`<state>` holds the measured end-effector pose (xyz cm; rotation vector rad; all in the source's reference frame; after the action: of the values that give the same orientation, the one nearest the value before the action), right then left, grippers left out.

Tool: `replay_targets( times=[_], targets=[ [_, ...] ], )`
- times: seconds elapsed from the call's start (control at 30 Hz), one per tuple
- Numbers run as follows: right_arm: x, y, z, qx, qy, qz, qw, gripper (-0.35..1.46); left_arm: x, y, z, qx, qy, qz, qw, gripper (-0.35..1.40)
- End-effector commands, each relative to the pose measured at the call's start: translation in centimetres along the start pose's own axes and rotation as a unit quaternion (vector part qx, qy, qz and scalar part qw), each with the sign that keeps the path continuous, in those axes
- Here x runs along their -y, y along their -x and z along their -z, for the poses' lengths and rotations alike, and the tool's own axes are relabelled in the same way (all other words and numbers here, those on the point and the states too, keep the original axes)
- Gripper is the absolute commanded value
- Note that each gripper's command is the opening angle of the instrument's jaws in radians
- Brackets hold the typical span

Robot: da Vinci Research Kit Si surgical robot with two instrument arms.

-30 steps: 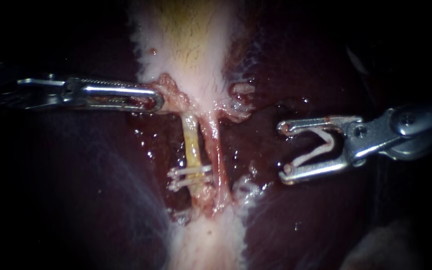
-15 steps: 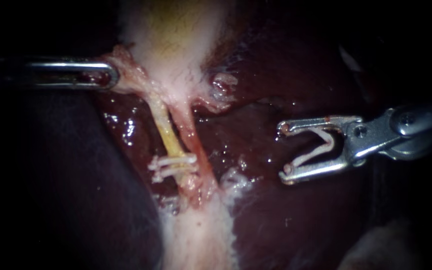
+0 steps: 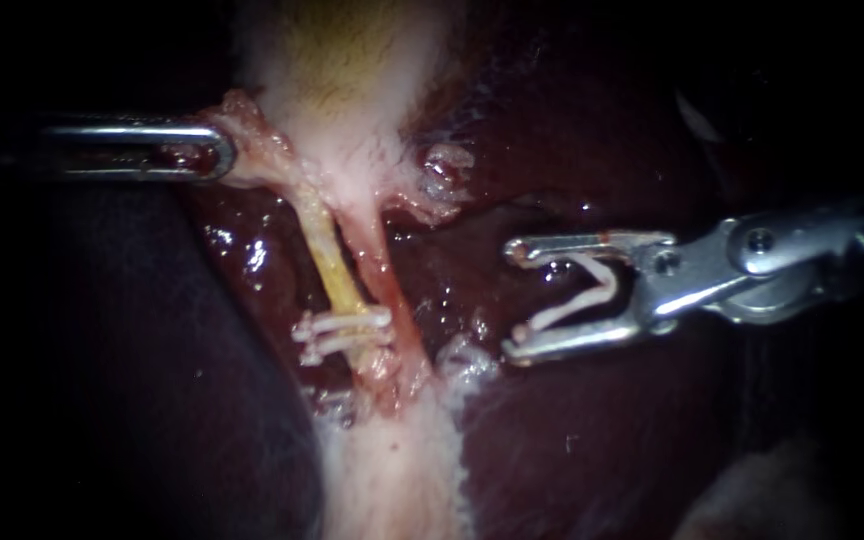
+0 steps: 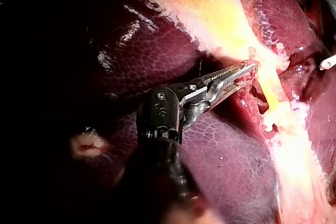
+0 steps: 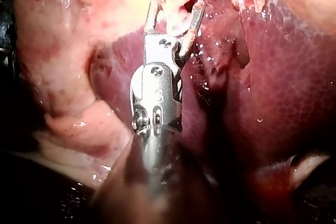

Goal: Clipping third clip left tube

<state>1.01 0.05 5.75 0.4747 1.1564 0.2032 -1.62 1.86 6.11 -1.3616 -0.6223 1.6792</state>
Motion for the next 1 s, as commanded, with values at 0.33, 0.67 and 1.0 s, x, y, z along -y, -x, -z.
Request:
replay_targets(
  times=[0.33,0.67,1.0],
  targets=[
    [-0.08,-0.05,-0.67,-0.001,-0.027,-0.027,0.9993,0.5,-0.02,0.04,-0.06,0.001,0.004,-0.001,1.0,-0.35],
    [-0.24,0.04,-1.07,0.0,-0.032,-0.042,0.9986,0.5,-0.06,0.04,-0.07,0.001,0.004,-0.001,1.0,-0.35],
    [-0.44,0.17,-1.14,0.002,-0.033,-0.05,0.9982,0.5,-0.09,0.03,-0.08,0.002,0.005,-0.001,1.0,-0.35]
  ],
)
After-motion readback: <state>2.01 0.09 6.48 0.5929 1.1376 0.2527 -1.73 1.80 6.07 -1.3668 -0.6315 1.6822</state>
